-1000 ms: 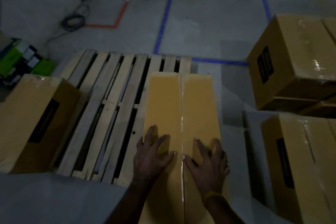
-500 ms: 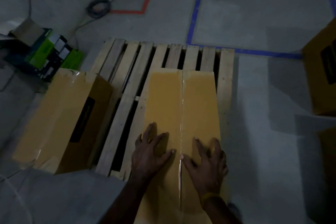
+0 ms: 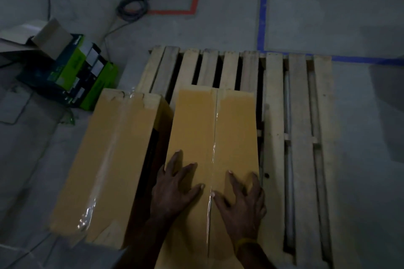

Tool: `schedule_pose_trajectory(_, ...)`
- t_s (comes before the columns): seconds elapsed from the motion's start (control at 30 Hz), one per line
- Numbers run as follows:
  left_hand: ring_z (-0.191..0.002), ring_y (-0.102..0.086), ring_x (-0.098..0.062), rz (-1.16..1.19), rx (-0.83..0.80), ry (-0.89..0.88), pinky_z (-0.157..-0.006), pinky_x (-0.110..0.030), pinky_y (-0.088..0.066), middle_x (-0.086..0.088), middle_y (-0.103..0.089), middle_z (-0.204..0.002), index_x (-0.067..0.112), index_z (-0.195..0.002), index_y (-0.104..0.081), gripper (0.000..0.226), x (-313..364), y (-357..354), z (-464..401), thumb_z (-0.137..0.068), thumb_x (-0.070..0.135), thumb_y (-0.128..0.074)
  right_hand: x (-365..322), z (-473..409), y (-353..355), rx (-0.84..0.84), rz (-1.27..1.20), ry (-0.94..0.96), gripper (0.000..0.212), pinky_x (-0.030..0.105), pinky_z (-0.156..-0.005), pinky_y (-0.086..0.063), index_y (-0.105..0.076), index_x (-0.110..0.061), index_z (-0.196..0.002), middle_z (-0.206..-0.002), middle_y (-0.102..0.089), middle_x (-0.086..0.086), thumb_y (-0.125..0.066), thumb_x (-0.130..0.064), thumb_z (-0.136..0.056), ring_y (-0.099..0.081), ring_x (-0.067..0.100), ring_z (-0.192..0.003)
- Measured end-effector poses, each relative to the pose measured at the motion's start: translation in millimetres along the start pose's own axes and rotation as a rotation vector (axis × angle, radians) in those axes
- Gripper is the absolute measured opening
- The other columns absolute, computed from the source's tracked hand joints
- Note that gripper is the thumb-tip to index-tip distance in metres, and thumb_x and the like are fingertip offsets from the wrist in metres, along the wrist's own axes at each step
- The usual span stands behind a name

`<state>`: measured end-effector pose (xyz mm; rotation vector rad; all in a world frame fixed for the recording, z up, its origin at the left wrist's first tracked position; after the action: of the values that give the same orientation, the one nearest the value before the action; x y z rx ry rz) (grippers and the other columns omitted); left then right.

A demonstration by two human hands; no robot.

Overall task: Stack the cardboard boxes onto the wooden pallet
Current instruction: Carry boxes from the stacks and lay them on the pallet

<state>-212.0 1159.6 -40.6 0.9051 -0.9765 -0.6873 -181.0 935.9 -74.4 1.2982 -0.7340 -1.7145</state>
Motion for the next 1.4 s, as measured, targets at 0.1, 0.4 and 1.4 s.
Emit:
schedule_pose_trajectory(0.1, -0.147, -0.02, -0.026, 0.014, -0.005, -0.013, -0.097, -0.052, -0.049, 0.021, 0.001, -0.163, 0.051, -0.139, -0.046, 0.076, -40, 0, -14, -0.071, 0.086, -0.047, -21, -1, -40, -0.042, 0.008, 0.002, 0.074, 0.066, -0.101, -0.035, -0.04, -0.058, -0.14, -0.16, -0.009, 0.001, -0.057, -0.08, -0.071, -0.02, 0.036, -0.141)
schedule_pose_trajectory(0.4, -0.147, -0.017, -0.032, 0.026, -0.008, -0.021, -0.095, -0.051, -0.048, 0.023, 0.003, -0.163, 0.048, -0.139, -0.047, 0.073, -104, -19, -35, -0.074, 0.08, -0.058, -46, 3, -104, -0.108, 0.008, -0.003, 0.078, 0.068, -0.107, -0.029, -0.03, -0.056, -0.146, -0.162, 0.002, -0.001, -0.054, -0.077, -0.075, -0.011, 0.038, -0.145)
schedule_pose_trajectory(1.4, -0.144, -0.032, -0.042, -0.113, -0.04, 0.069, -0.11, -0.063, -0.034, -0.016, -0.031, -0.159, 0.022, -0.146, -0.046, 0.063, 55, -75, -11, -0.092, 0.054, -0.04, 14, -36, -11, -0.264, 0.158, 0.307, 0.063, 0.064, -0.117, 0.0, -0.014, -0.042, -0.156, -0.162, 0.024, -0.001, -0.044, -0.049, -0.101, 0.016, 0.034, -0.151)
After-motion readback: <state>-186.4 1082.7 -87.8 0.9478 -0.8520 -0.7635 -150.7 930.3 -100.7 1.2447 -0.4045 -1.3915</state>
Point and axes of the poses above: each hand's wrist, its own z-axis away from the middle knuckle, its own y-axis out of the back of the hand, x = y × z, the point moved 9 cm from there along -z, towards the middle knuckle
